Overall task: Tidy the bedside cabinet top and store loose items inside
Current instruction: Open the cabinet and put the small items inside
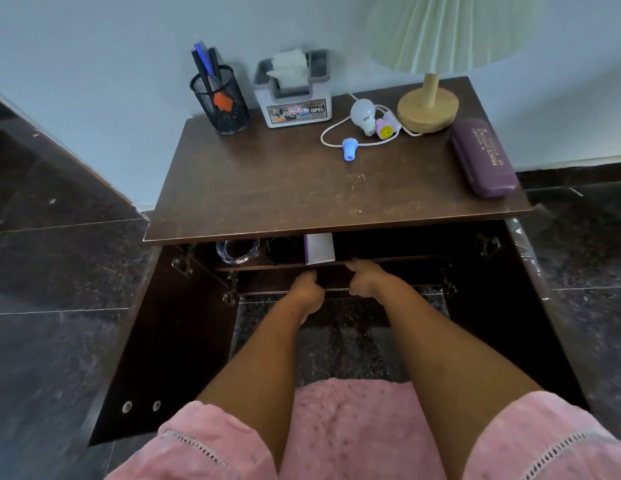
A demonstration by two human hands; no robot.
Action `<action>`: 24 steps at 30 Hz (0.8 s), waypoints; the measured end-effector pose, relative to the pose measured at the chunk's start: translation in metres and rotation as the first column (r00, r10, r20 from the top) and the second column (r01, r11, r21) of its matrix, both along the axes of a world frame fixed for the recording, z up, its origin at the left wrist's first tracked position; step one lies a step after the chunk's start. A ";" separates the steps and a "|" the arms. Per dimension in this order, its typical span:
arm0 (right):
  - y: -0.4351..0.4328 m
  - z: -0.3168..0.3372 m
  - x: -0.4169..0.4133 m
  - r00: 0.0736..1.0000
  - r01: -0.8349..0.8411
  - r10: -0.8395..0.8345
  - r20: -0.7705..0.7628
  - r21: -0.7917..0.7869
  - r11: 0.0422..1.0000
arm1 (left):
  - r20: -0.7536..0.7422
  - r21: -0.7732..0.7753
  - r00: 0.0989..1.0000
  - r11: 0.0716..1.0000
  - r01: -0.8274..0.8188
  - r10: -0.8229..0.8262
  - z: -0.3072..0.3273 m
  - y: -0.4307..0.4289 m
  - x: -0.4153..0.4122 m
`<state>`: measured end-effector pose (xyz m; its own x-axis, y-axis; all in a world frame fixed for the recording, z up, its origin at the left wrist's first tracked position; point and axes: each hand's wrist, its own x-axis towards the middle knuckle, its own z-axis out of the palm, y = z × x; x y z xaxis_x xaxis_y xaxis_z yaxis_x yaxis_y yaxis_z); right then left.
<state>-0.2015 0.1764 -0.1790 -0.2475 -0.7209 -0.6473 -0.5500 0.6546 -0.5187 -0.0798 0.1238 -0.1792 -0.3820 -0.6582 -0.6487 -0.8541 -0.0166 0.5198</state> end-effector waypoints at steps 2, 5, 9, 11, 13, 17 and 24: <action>0.011 0.017 -0.001 0.999 -0.004 0.005 -0.042 0.030 1.000 | 0.029 -0.010 0.999 0.999 0.042 -0.042 0.016 0.009 0.001; 0.028 0.045 -0.005 0.995 0.000 -0.001 -0.098 -0.009 1.000 | -0.024 -0.010 0.998 0.998 0.057 -0.058 0.043 0.028 -0.002; 0.050 0.083 -0.011 0.981 0.089 -0.122 -0.153 -0.210 0.974 | -0.221 0.068 0.975 0.997 -0.020 0.035 0.079 0.066 -0.010; 0.058 0.101 -0.019 0.950 0.195 -0.269 -0.160 -0.369 0.909 | -0.318 0.165 0.940 0.983 -0.077 0.127 0.094 0.084 -0.017; 0.067 0.120 -0.030 0.898 0.276 -0.410 -0.163 -0.515 0.811 | -0.390 0.234 0.898 0.965 -0.117 0.203 0.108 0.097 -0.027; 0.089 0.141 -0.059 0.723 0.404 -0.661 -0.201 -0.653 0.641 | -0.447 0.228 0.862 0.962 -0.151 0.241 0.134 0.105 -0.053; 0.085 0.122 -0.095 0.632 0.552 -0.722 -0.282 -0.489 0.675 | -0.473 0.161 0.865 0.982 -0.103 0.168 0.159 0.087 -0.106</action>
